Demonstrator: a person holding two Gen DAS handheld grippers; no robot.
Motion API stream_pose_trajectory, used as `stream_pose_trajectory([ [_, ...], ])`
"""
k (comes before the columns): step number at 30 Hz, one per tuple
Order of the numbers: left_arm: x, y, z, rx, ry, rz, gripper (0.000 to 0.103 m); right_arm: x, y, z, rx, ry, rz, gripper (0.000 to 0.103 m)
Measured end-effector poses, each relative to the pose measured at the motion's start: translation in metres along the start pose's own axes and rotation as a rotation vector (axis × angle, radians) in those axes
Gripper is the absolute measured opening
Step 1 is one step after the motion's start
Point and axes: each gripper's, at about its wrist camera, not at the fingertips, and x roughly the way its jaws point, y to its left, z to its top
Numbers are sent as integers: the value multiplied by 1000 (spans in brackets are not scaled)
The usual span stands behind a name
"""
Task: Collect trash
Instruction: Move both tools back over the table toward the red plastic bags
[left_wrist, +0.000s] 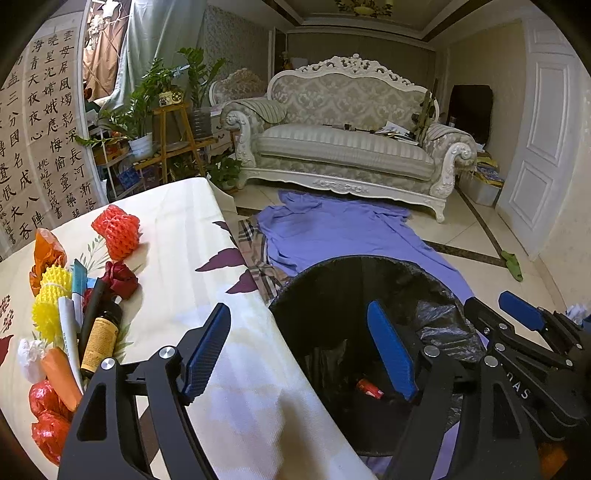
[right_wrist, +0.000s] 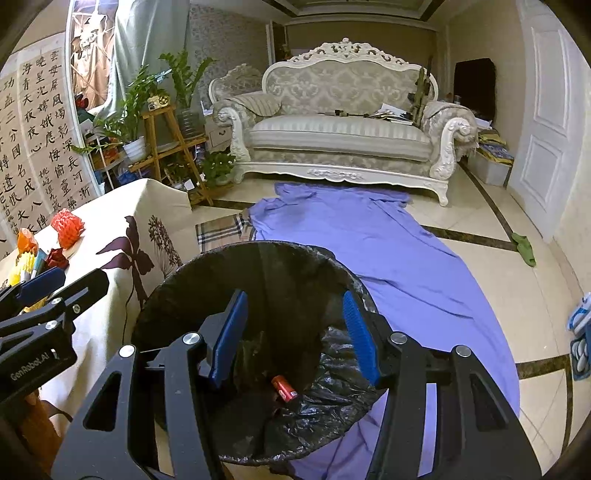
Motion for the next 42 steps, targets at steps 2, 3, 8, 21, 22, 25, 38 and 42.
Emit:
stream_pose_trajectory([
  [2,-1,-1,0,-3,1,1,75,0,0,0,0,0,0,53],
  [3,-3,-3,0,-5,-1,1,75,0,0,0,0,0,0,53],
  [8,-11,2,2,-22,-15,15,75,-3,-2,0,4,-10,-1,53],
  [21,-29,39,-4,-65,-21,81,75,-7,1,0,9,-12,9,53],
  [22,-31,43,-5,-68,-21,86,75,-8,3,0,5,-10,13,53],
  [25,-36,55,-7,-87,-21,103,75,-8,10,1,-4,-8,23,53],
  [38,-56,105,-21,-153,-19,181,75,-10,36,3,-44,-8,41,53],
  [42,-62,120,-28,-176,-22,194,75,-10,45,5,-59,-6,44,53],
])
